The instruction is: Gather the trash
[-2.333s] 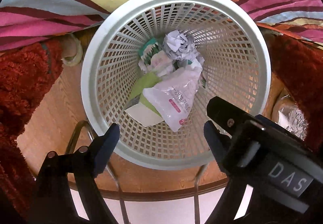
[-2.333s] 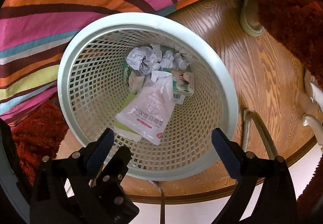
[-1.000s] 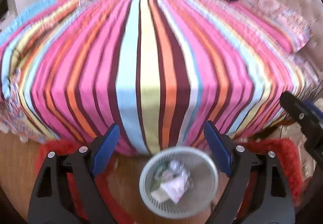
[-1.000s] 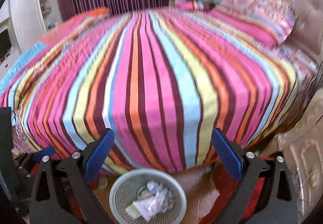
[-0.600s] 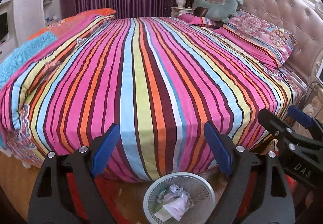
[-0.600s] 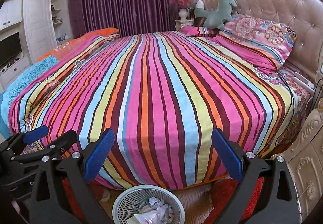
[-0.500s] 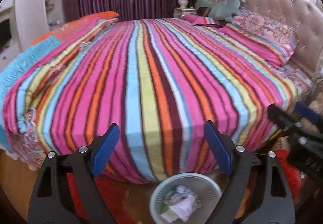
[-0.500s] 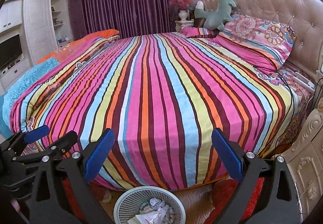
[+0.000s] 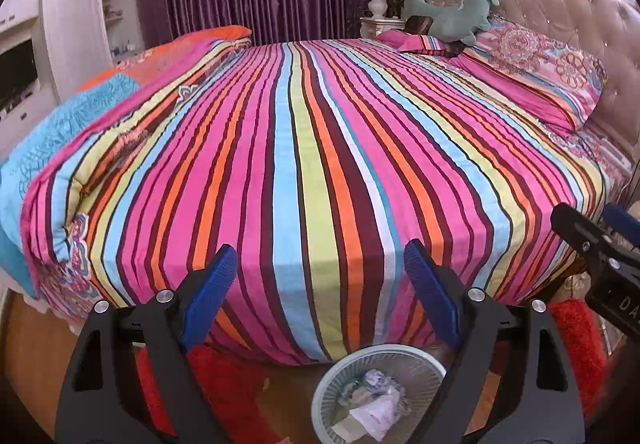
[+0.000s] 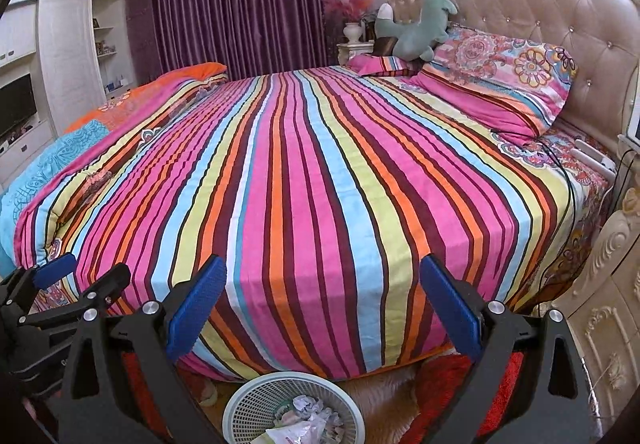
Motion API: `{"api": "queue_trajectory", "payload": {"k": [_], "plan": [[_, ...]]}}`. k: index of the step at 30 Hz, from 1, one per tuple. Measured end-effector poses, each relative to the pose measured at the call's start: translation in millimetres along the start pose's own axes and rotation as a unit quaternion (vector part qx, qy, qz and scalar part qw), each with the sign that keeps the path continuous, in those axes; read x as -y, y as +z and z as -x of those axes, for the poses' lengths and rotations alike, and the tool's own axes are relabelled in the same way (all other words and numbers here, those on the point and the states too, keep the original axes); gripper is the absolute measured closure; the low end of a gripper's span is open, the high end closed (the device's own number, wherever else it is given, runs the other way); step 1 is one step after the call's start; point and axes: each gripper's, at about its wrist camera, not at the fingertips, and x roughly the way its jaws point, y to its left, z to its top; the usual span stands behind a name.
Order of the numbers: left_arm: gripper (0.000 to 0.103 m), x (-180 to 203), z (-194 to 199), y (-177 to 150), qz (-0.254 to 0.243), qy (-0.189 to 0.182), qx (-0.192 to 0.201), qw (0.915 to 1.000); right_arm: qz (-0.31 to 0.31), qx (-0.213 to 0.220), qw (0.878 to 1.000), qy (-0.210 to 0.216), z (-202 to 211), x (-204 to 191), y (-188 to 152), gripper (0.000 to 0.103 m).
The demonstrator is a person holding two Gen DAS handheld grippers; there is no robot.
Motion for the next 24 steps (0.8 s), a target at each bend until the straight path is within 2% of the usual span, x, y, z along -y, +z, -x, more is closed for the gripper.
{"api": "queue_trajectory", "payload": {"k": [13,24], "plan": [[0.020,-5.7,2.2,6.4,0.023,-0.022,-0.004,0.9995,0.011,0.001,1.000,-0.002,-0.2,-3.8,-0.2,0.010],[0.020,-4.9,2.6,10.6,0.022,-0.019,-0.002,0.9996,0.012,-0.001,1.000,-0.004,-0.9,-5.4,-0.3,0.010]]}}
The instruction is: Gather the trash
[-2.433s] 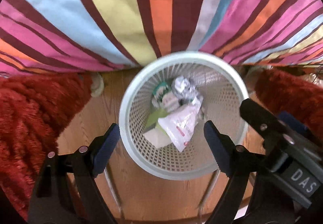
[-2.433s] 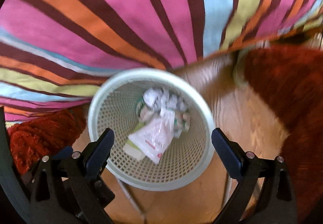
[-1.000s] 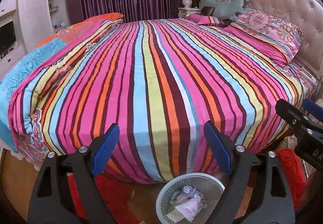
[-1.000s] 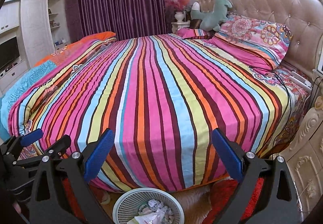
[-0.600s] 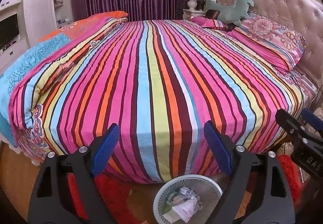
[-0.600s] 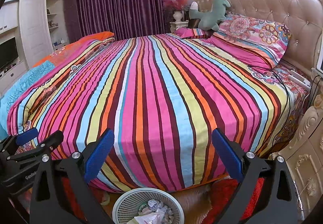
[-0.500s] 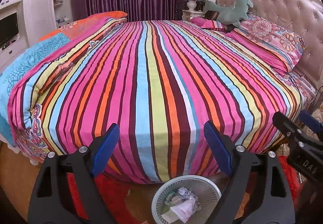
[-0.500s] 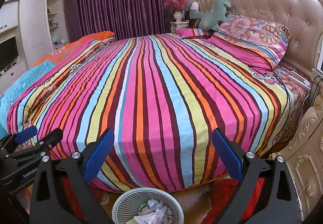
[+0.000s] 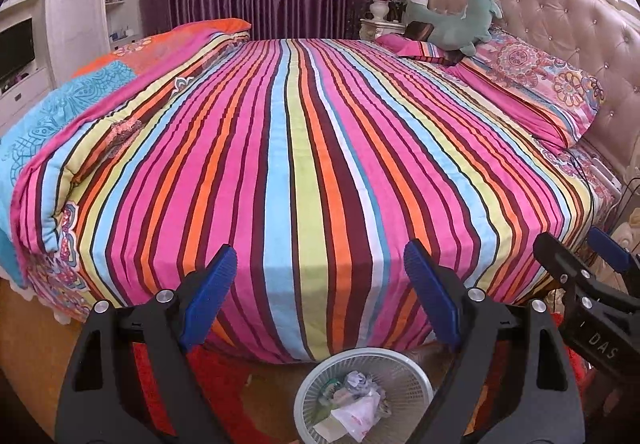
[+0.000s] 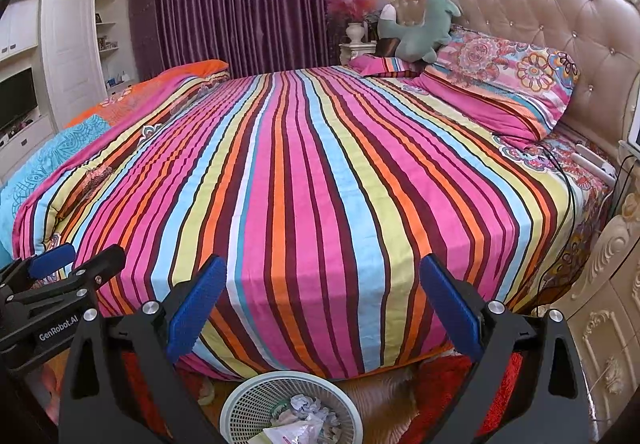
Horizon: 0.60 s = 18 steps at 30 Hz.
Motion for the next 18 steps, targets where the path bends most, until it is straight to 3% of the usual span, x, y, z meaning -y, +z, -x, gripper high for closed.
{"api": "queue_trajectory", "payload": {"k": [13,18], "plan": [[0.014,3.0,8.4,4.3,-0.006,0.012,0.025,0.9996,0.003,-0.003,1.000,0.003,-0.9,-2.3,0.8,0.010],[0.014,2.8,7.0,4.4,-0.010,0.014,0.016,0.9997,0.000,-0.002,1.000,0.007,-0.5,-2.3,0.8,0.010]]}}
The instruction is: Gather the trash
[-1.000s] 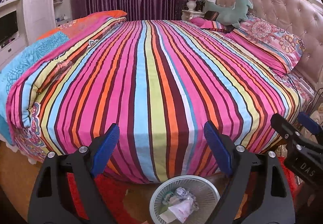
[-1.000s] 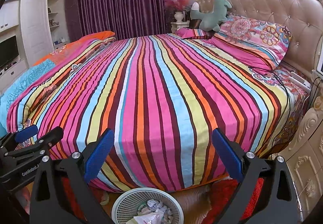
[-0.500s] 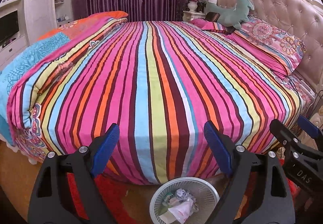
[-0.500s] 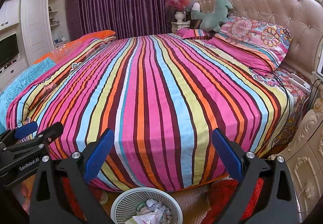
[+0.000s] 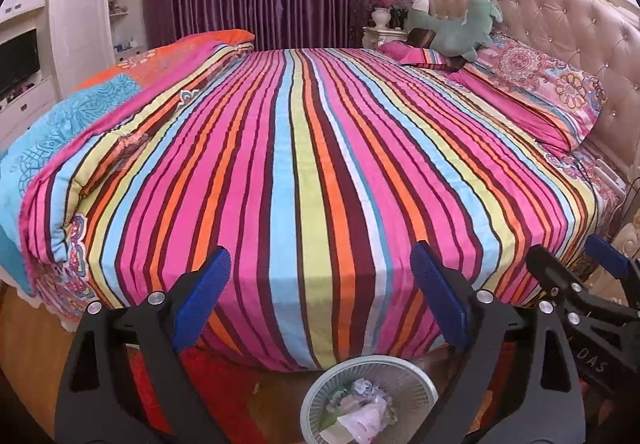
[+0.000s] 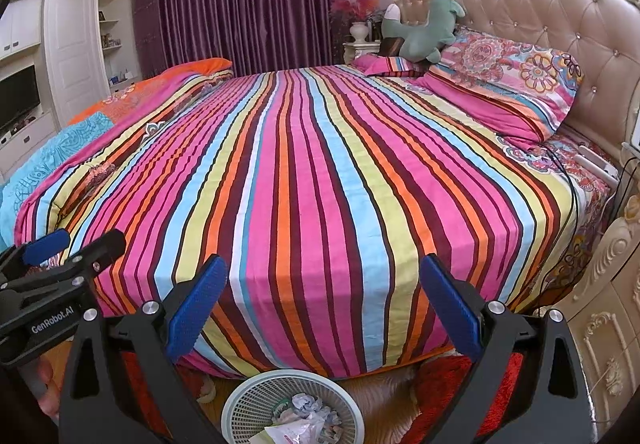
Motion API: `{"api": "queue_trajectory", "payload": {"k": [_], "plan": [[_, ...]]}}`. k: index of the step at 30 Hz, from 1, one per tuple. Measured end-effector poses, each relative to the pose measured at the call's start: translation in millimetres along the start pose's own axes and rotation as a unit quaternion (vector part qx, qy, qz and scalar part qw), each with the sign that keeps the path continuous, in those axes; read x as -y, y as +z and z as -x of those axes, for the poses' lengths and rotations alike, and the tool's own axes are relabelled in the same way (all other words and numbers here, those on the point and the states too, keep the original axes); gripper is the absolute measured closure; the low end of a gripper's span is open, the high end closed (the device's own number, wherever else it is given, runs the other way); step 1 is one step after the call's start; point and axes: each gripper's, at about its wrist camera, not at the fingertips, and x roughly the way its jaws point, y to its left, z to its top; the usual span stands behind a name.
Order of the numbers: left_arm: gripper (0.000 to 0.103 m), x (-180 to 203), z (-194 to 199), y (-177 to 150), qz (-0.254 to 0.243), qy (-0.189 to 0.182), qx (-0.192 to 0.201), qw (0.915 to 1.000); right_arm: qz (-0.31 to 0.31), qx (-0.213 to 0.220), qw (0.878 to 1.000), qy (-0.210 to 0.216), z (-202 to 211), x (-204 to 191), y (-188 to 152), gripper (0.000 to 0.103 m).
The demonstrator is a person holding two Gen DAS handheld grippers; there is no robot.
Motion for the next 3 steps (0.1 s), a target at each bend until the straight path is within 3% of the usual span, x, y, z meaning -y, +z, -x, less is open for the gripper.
{"api": "queue_trajectory", "payload": {"k": [3], "plan": [[0.014,0.2,-0.8,0.0,0.000,-0.005,-0.006,1.0000,0.001,0.000,1.000,0.000,-0.1,-0.2,-0.2,0.010]]}}
